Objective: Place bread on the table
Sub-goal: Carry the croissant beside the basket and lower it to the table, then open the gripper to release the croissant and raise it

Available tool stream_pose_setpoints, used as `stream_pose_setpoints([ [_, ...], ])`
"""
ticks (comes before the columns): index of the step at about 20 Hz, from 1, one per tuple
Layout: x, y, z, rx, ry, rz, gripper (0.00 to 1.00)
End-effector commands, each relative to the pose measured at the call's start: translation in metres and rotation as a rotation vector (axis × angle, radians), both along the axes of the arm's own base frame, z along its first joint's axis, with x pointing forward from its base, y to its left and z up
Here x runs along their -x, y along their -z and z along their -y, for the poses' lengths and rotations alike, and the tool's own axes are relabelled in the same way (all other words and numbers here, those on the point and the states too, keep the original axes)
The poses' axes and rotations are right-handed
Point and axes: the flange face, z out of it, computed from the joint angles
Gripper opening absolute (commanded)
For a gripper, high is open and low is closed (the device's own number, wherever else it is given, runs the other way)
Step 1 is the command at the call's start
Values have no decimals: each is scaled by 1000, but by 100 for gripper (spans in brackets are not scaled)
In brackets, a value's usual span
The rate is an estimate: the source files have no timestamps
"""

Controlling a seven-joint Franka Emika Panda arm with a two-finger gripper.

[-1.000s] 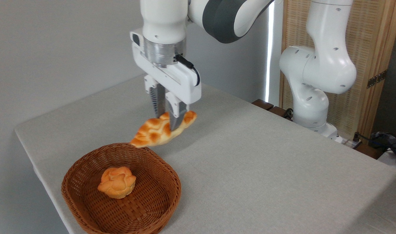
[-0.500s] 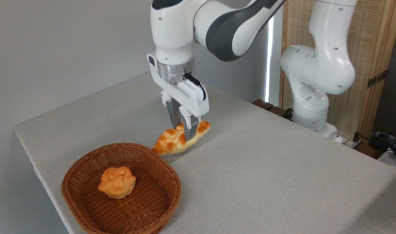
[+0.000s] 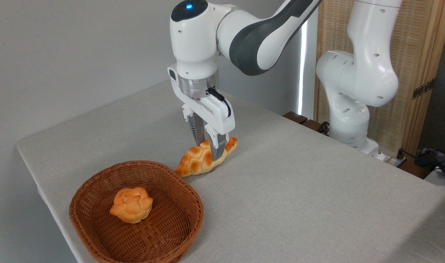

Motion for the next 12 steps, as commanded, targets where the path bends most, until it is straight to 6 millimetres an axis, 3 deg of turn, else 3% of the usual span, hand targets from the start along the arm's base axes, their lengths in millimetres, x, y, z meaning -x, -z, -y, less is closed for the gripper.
stream_pose_setpoints([
  [1,3,-2,1,-10,-13,5,100],
  [12,3,-3,1,-10,-24,4,100],
])
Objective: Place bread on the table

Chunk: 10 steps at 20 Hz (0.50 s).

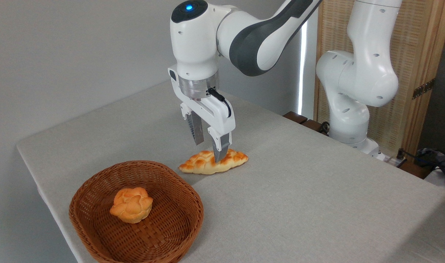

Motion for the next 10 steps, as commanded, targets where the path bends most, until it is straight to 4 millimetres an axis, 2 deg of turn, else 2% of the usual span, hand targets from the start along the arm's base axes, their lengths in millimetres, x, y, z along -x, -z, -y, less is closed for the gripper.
stream_pose_setpoints([
  [1,2,-5,1,-10,-30,8,100],
  [4,-4,-23,0,-3,-38,28,100],
  [7,-19,-69,-2,5,-40,30,100],
  [10,-39,-110,-20,11,-62,77,100],
])
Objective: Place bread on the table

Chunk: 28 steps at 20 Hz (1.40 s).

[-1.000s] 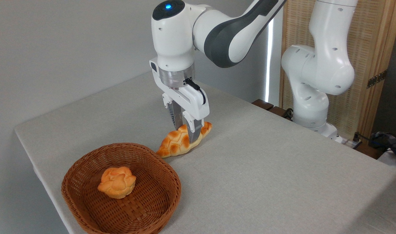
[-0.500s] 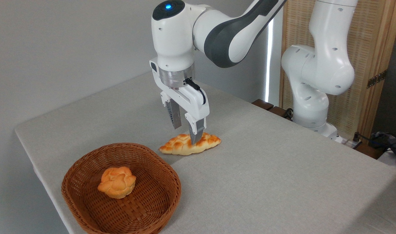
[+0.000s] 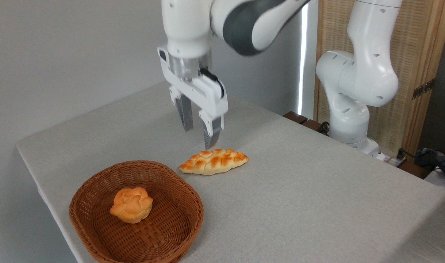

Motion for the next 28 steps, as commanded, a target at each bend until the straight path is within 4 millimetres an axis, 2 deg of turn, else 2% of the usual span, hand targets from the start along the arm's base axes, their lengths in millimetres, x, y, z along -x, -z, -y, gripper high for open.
stream_pose_setpoints([
  [1,-29,-53,-21,-18,-34,53,100],
  [3,-45,-67,-31,-39,-53,85,100],
  [7,-83,-81,-54,-49,-106,121,100],
  [9,-90,-83,-51,-52,-103,112,100],
  [11,-89,-81,-48,-54,-95,90,100],
  [13,-89,-77,-32,-57,-68,80,100],
  [17,-87,-69,-21,-64,-78,40,100],
  [20,-87,-68,-19,-65,-104,27,100],
  [23,-86,-78,-26,-53,-113,20,100],
  [28,-85,-82,-24,-62,-98,2,100],
])
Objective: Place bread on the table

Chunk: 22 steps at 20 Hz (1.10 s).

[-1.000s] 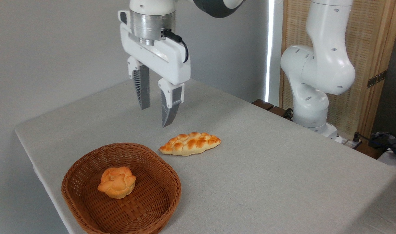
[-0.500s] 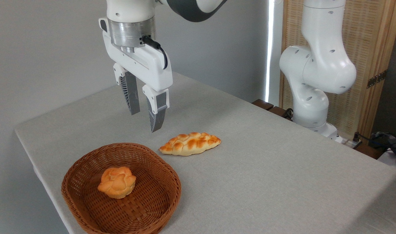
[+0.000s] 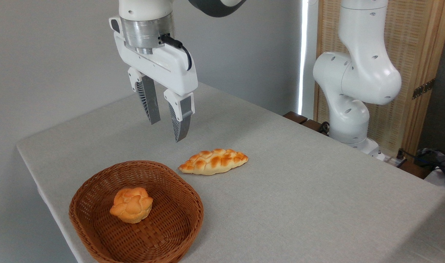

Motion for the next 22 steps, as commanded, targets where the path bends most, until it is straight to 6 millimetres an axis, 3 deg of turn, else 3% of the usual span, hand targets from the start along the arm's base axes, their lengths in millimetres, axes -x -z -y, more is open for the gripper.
stream_pose_setpoints([
  [1,-3,-8,0,-9,-2,-3,100],
  [10,-2,-31,3,-67,40,30,100],
  [15,-3,-31,-3,-140,56,27,100],
  [22,-1,-31,-1,-88,45,10,100],
])
